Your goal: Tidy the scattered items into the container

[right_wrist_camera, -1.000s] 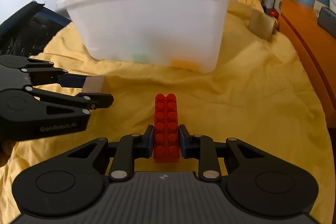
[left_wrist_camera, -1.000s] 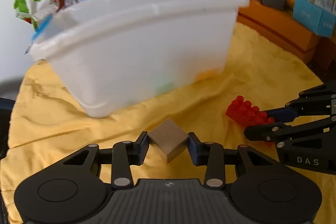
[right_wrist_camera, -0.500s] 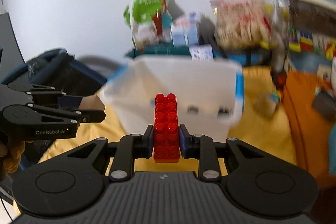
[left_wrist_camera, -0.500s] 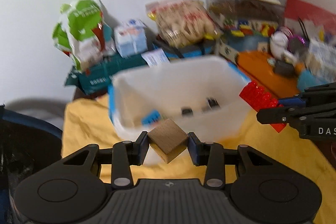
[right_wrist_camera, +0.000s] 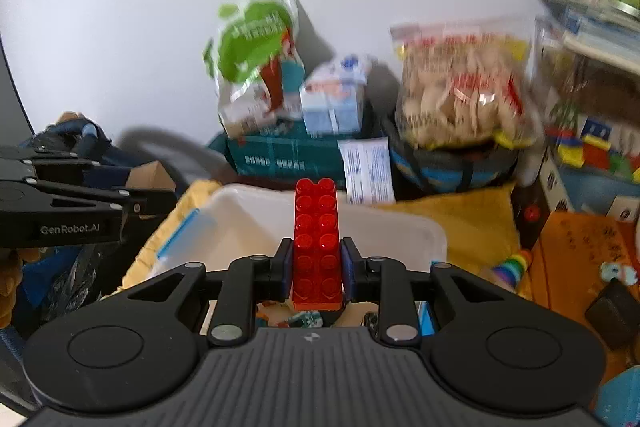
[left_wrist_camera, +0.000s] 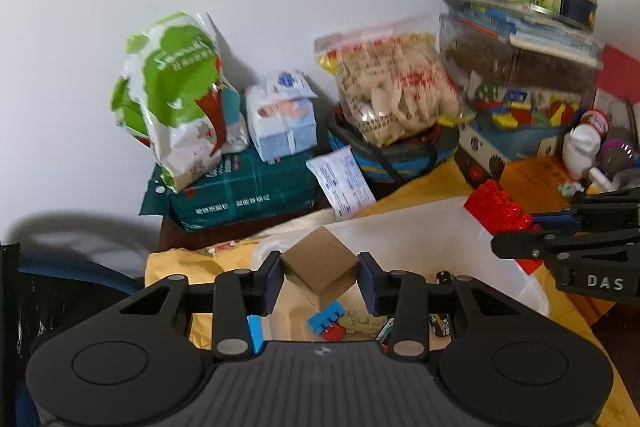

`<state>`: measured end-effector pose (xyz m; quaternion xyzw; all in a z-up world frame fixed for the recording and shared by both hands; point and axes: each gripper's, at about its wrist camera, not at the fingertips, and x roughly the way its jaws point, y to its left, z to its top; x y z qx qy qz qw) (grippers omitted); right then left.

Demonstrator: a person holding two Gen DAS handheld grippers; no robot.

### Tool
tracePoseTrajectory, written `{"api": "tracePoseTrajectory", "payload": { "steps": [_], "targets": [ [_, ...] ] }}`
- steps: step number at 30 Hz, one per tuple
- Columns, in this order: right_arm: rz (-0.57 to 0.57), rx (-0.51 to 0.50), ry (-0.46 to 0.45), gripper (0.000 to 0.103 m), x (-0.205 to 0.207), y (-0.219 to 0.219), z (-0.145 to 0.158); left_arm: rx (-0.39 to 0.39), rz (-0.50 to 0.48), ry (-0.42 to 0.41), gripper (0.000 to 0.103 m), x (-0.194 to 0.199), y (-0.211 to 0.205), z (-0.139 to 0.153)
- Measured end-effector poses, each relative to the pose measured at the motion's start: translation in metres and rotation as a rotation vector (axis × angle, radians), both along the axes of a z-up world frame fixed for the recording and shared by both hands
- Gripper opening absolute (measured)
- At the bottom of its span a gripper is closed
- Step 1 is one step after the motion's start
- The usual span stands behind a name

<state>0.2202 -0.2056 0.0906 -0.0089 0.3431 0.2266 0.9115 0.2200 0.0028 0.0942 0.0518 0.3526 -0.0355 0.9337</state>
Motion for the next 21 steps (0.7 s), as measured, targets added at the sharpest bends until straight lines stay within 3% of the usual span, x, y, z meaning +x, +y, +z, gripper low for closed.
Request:
{"api": "tracePoseTrajectory", "payload": {
  "steps": [2, 4, 6, 9, 12, 15, 18, 21],
  "targets": [
    [0.002, -0.019, 0.034, 0.029, 0.011, 0.003, -0.007, 0.015, 0.012, 0.051, 0.062, 0.015, -0.002, -0.010],
    [-0.004, -0.048, 0.065, 0.056, 0.019, 0.006, -0.015, 0.055, 0.034, 0.087, 0.067, 0.026, -0.004, -0.020],
    [-0.011, -0.070, 0.068, 0.072, 0.024, 0.008, -0.018, 0.094, 0.045, 0.109, 0.067, 0.032, -0.006, -0.027],
    [-0.006, -0.091, 0.076, 0.077, 0.026, 0.007, -0.018, 0.115, 0.061, 0.138, 0.070, 0.036, -0.005, -0.029],
    [0.006, -0.097, 0.084, 0.093, 0.026, 0.008, -0.015, 0.127, 0.082, 0.180, 0.073, 0.038, -0.002, -0.024],
    [0.026, -0.128, 0.132, 0.102, 0.029, 0.013, -0.007, 0.138, 0.072, 0.237, 0.073, 0.044, -0.003, -0.016],
    [0.036, -0.178, 0.189, 0.102, 0.035, 0.021, 0.001, 0.184, 0.068, 0.293, 0.075, 0.051, -0.007, -0.008],
    [0.043, -0.201, 0.203, 0.102, 0.035, 0.025, 0.010, 0.208, 0.061, 0.297, 0.075, 0.054, -0.009, 0.002]
  ]
}}
